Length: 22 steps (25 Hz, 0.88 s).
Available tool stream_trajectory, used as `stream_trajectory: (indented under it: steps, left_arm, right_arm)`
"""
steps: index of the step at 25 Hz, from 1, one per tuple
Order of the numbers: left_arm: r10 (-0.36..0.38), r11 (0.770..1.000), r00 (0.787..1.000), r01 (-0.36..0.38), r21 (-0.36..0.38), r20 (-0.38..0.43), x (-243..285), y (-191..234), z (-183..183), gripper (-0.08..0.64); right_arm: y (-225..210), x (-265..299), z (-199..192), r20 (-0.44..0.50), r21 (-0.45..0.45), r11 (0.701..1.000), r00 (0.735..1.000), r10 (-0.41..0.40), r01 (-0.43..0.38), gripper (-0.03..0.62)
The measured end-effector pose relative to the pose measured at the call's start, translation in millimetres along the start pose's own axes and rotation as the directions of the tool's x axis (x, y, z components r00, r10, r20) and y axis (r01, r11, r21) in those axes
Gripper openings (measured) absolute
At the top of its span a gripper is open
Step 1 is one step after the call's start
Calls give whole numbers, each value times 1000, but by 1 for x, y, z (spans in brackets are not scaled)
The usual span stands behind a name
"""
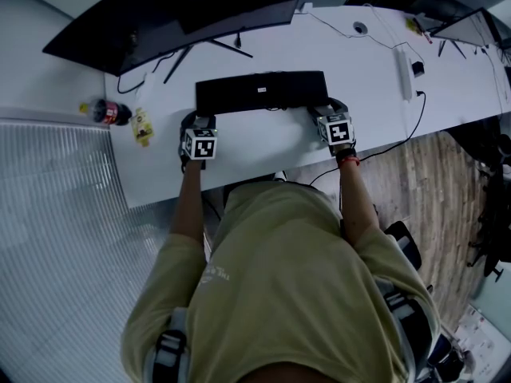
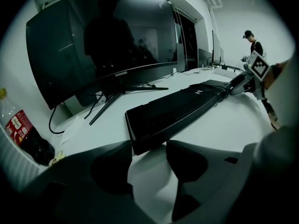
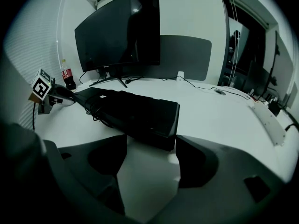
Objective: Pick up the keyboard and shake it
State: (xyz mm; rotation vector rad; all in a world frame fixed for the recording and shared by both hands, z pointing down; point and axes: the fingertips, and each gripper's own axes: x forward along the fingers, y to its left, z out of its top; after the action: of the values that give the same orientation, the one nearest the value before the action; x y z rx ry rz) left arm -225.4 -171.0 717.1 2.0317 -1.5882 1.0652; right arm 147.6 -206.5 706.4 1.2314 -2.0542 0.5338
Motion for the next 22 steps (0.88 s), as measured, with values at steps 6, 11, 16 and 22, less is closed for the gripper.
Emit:
stream_trajectory:
  steps: [6, 11, 16, 22]
  left_arm:
    - [32, 999, 999, -33, -28, -15, -9, -1, -3, 239]
    - [49, 996, 999, -49, -72, 1, -18, -2, -8, 239]
    - [50, 991, 998, -45, -129, 35, -37, -11, 1, 239]
    - [36, 987, 997, -25, -156, 64, -54, -31, 13, 225]
  right_arm:
    - [1, -11, 3, 50, 38, 999, 999, -5, 3, 334]
    - [2, -24, 13, 130, 64, 998, 991, 14, -22, 334]
    - [8, -38, 21, 184, 100, 994, 983, 23, -42, 333]
    - [22, -50, 31, 203, 82, 994, 978, 50, -68, 333]
